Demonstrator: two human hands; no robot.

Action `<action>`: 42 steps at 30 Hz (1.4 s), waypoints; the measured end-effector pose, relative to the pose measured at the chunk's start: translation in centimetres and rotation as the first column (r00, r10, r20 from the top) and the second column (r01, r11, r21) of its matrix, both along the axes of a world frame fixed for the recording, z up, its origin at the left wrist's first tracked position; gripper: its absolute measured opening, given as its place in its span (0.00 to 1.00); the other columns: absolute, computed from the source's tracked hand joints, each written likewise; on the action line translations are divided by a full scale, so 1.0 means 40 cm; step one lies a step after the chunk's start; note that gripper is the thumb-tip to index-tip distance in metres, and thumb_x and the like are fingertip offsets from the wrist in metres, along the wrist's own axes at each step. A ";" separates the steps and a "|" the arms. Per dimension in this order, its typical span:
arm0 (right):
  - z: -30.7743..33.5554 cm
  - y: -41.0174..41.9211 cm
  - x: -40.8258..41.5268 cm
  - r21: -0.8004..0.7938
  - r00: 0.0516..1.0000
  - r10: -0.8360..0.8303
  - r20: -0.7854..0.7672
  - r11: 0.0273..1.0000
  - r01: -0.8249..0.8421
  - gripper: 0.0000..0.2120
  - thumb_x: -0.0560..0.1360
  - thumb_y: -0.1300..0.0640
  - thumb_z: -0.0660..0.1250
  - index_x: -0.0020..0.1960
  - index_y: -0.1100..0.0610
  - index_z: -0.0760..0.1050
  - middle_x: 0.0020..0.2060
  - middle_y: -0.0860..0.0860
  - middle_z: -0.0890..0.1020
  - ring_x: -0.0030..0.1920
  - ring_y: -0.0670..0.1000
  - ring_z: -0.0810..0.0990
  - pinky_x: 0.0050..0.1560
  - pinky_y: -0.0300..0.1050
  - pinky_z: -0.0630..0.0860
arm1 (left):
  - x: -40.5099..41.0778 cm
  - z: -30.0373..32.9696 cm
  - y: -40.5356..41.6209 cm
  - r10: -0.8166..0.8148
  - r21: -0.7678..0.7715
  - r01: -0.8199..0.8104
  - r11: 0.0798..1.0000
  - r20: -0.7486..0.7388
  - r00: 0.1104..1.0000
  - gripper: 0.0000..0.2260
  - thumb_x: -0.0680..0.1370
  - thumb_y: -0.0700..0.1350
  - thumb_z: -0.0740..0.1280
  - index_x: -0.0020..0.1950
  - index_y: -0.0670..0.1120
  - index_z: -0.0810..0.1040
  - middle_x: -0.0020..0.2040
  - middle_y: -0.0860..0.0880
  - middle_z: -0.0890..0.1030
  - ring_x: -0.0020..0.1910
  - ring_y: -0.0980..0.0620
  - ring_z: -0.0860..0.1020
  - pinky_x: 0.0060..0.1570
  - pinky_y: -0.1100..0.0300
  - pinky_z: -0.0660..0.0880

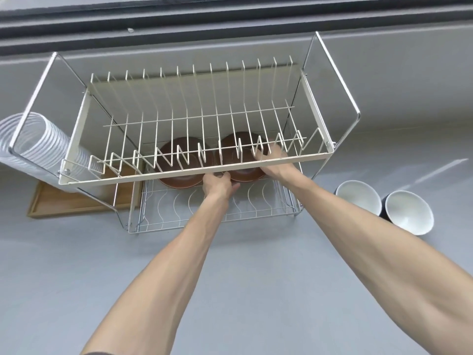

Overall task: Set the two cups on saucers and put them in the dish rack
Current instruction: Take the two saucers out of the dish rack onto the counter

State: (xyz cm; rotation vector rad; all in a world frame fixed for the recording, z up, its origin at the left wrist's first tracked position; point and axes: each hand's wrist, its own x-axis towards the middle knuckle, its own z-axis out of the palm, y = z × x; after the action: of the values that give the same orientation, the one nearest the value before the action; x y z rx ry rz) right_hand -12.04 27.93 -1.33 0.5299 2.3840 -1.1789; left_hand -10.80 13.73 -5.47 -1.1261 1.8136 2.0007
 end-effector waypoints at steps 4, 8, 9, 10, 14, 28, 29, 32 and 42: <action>0.005 -0.018 0.003 0.022 0.996 -0.029 -0.086 0.999 0.031 0.29 0.84 0.50 0.61 0.78 0.66 0.60 0.75 0.64 0.69 0.76 0.64 0.68 0.75 0.54 0.66 | 0.020 0.002 -0.005 -0.013 -0.041 0.012 0.999 -0.024 1.000 0.20 0.81 0.36 0.63 0.73 0.45 0.71 0.62 0.42 0.80 0.55 0.41 0.84 0.48 0.57 0.82; 0.011 -0.027 0.021 0.036 0.990 -0.044 -0.134 0.998 0.049 0.29 0.83 0.49 0.61 0.77 0.63 0.61 0.75 0.63 0.70 0.75 0.66 0.69 0.71 0.53 0.68 | 0.041 0.017 -0.019 -0.046 -0.074 0.043 0.996 -0.045 0.998 0.22 0.81 0.34 0.61 0.76 0.44 0.69 0.67 0.43 0.77 0.52 0.44 0.83 0.50 0.58 0.82; 0.011 -0.024 0.030 0.030 0.988 -0.045 -0.147 0.998 0.050 0.27 0.82 0.49 0.62 0.76 0.63 0.64 0.73 0.62 0.73 0.73 0.66 0.71 0.69 0.52 0.70 | 0.046 0.024 -0.022 -0.061 -0.083 0.057 0.995 -0.054 0.997 0.22 0.81 0.34 0.61 0.75 0.43 0.69 0.68 0.43 0.76 0.52 0.44 0.83 0.49 0.58 0.81; 0.010 -0.021 0.040 0.029 0.986 -0.039 -0.163 0.999 0.045 0.26 0.82 0.48 0.62 0.74 0.62 0.67 0.71 0.62 0.74 0.72 0.65 0.72 0.67 0.51 0.70 | 0.052 0.031 -0.025 -0.077 -0.087 0.072 0.994 -0.057 0.995 0.22 0.80 0.33 0.61 0.75 0.43 0.70 0.69 0.44 0.76 0.54 0.43 0.83 0.49 0.58 0.81; 0.023 -0.010 0.085 0.061 0.989 -0.020 -0.144 0.998 0.029 0.27 0.82 0.45 0.60 0.73 0.63 0.68 0.72 0.63 0.73 0.74 0.64 0.69 0.72 0.56 0.69 | 0.094 0.063 -0.035 -0.111 -0.092 0.106 0.990 -0.051 0.993 0.22 0.80 0.33 0.61 0.74 0.44 0.71 0.68 0.44 0.77 0.56 0.40 0.84 0.54 0.52 0.82; 0.049 0.001 0.326 0.163 0.984 0.004 -0.177 0.986 0.026 0.21 0.82 0.48 0.58 0.69 0.59 0.73 0.55 0.60 0.84 0.43 0.61 0.87 0.57 0.60 0.82 | 0.314 0.128 -0.109 -0.217 0.053 0.221 0.974 -0.067 0.974 0.23 0.80 0.28 0.59 0.74 0.41 0.68 0.50 0.38 0.79 0.41 0.43 0.82 0.51 0.50 0.79; 0.044 0.004 0.348 0.167 0.985 -0.002 -0.173 0.985 0.031 0.21 0.82 0.48 0.57 0.68 0.59 0.72 0.54 0.60 0.84 0.42 0.61 0.87 0.58 0.60 0.82 | 0.332 0.126 -0.112 -0.232 0.054 0.236 0.970 -0.069 0.970 0.22 0.80 0.28 0.59 0.73 0.41 0.69 0.50 0.37 0.80 0.39 0.45 0.82 0.51 0.50 0.79; 0.027 0.017 0.408 0.149 0.985 -0.039 -0.169 0.987 0.065 0.20 0.82 0.49 0.56 0.66 0.60 0.73 0.51 0.60 0.85 0.43 0.61 0.87 0.58 0.59 0.81 | 0.377 0.118 -0.113 -0.266 0.053 0.271 0.961 -0.075 0.961 0.20 0.79 0.28 0.59 0.71 0.40 0.72 0.46 0.38 0.81 0.37 0.44 0.81 0.45 0.52 0.83; -0.006 0.118 0.604 0.089 0.971 -0.187 -0.151 0.975 0.201 0.15 0.81 0.51 0.57 0.59 0.60 0.74 0.43 0.59 0.87 0.40 0.60 0.88 0.58 0.58 0.81 | 0.495 0.098 -0.038 -0.473 -0.001 0.474 0.881 -0.063 0.879 0.19 0.75 0.30 0.62 0.63 0.42 0.79 0.42 0.43 0.84 0.38 0.44 0.84 0.36 0.59 0.83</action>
State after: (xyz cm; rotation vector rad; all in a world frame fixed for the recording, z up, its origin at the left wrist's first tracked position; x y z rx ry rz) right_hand 12.13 32.66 -1.58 0.7516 2.5734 -1.2156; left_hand 9.01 12.23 -1.53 -0.5398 1.8726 1.7627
